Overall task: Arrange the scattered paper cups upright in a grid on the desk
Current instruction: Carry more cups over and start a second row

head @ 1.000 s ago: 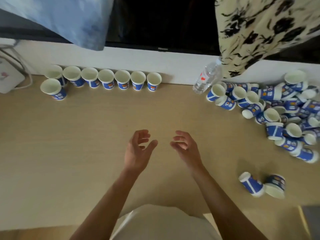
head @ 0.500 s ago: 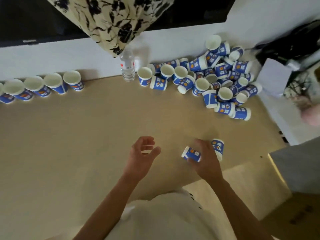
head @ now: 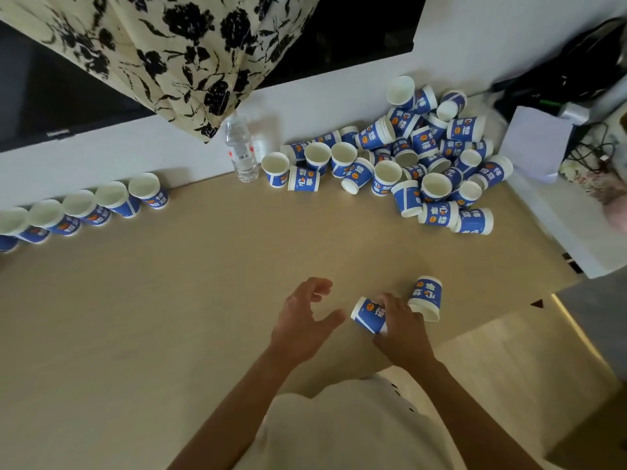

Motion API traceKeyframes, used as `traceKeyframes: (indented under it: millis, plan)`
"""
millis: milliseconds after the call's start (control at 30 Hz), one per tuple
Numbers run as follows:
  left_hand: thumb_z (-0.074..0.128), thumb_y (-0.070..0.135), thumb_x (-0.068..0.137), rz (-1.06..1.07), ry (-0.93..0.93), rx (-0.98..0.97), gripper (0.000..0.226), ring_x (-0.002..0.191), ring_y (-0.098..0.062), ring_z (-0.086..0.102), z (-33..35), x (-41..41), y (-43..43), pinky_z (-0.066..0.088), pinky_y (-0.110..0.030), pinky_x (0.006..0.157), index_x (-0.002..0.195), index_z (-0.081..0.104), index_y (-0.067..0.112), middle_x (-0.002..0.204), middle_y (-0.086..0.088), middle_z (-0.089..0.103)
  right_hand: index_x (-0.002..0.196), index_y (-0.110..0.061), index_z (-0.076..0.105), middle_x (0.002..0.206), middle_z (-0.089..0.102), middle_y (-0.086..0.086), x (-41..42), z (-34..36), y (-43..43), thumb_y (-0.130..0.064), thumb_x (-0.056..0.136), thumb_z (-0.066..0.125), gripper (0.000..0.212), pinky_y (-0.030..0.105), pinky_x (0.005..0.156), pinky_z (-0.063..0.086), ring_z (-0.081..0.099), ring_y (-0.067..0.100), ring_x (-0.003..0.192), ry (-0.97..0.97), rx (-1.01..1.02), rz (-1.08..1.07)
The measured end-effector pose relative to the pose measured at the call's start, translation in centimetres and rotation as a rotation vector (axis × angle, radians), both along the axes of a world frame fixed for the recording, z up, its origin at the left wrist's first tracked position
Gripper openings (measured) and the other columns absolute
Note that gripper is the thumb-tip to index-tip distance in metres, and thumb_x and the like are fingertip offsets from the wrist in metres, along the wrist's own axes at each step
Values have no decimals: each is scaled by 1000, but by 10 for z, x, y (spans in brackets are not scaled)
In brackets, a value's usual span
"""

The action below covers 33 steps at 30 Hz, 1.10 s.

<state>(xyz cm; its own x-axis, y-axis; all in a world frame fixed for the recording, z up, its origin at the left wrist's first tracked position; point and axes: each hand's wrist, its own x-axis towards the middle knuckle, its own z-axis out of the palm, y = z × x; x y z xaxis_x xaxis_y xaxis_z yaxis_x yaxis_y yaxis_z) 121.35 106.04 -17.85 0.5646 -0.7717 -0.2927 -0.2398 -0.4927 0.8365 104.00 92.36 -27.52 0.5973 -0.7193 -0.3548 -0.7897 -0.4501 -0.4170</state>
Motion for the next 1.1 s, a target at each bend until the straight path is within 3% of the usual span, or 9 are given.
traceKeyframes:
  millis: [67, 167, 267, 400, 567, 700, 867, 967, 1100]
  plan:
    - [79, 24, 79, -126, -89, 12, 57, 113, -4, 52, 1, -2, 1, 42, -16, 91, 131, 54, 27, 125, 16, 57, 111, -26, 49, 98, 62, -10, 4, 17, -5, -27, 68, 71, 48, 37, 79, 51, 63, 17, 87, -113, 133, -41]
    - [78, 30, 73, -317, -218, -8, 71, 120, -8, 45, -2, -3, 1, 42, -25, 99, 138, 49, 26, 134, 13, 51, 112, -29, 53, 104, 62, -16, 12, 45, -15, -32, 70, 78, 50, 22, 75, 49, 63, 8, 93, -234, 375, -19]
    - [71, 43, 73, -398, -320, -10, 68, 121, -5, 43, 1, -9, -3, 38, -27, 99, 136, 48, 30, 133, 16, 50, 113, -37, 53, 108, 63, -15, 23, 67, -20, -43, 69, 78, 51, 23, 81, 52, 64, 11, 98, -286, 455, 8]
    - [71, 45, 75, -394, -390, -42, 65, 108, -7, 50, 5, -15, -8, 38, -28, 96, 134, 51, 28, 124, 13, 56, 120, -39, 47, 107, 69, -2, 30, 84, -18, -34, 69, 82, 62, 35, 85, 59, 69, 15, 99, -358, 587, -53]
    - [75, 45, 74, -381, -416, -44, 66, 102, -10, 55, 6, -16, -10, 38, -28, 94, 133, 51, 28, 119, 11, 61, 125, -33, 47, 104, 70, -1, 27, 99, -12, -20, 79, 82, 59, 31, 81, 61, 71, 14, 95, -417, 640, -97]
    - [74, 45, 73, -303, -344, -60, 61, 97, -7, 57, 3, -21, -9, 41, -34, 95, 128, 54, 31, 113, 16, 63, 127, -33, 50, 103, 72, -2, 21, 102, -17, -39, 76, 80, 60, 29, 81, 57, 71, 14, 96, -523, 695, -136]
    - [74, 52, 65, -124, -251, -100, 65, 90, -9, 63, -1, -20, 1, 53, -43, 86, 124, 56, 31, 104, 21, 65, 124, -23, 57, 107, 66, 5, -13, 68, -72, -21, 84, 76, 45, 32, 76, 48, 66, 23, 92, -480, 234, -369]
    - [79, 43, 65, -28, -230, -110, 61, 89, -6, 61, -1, -19, 8, 53, -45, 84, 120, 56, 35, 98, 28, 60, 130, -21, 56, 125, 54, 3, -42, 41, -104, 3, 74, 69, 62, 39, 84, 49, 56, 28, 110, -84, -156, 49]
    - [83, 41, 64, 37, -190, -94, 63, 95, -7, 61, -3, -19, 17, 54, -44, 86, 118, 51, 45, 100, 33, 59, 142, -25, 48, 150, 39, -3, -68, 24, -131, 7, 66, 62, 84, 38, 99, 43, 36, 21, 140, 132, -170, 447]
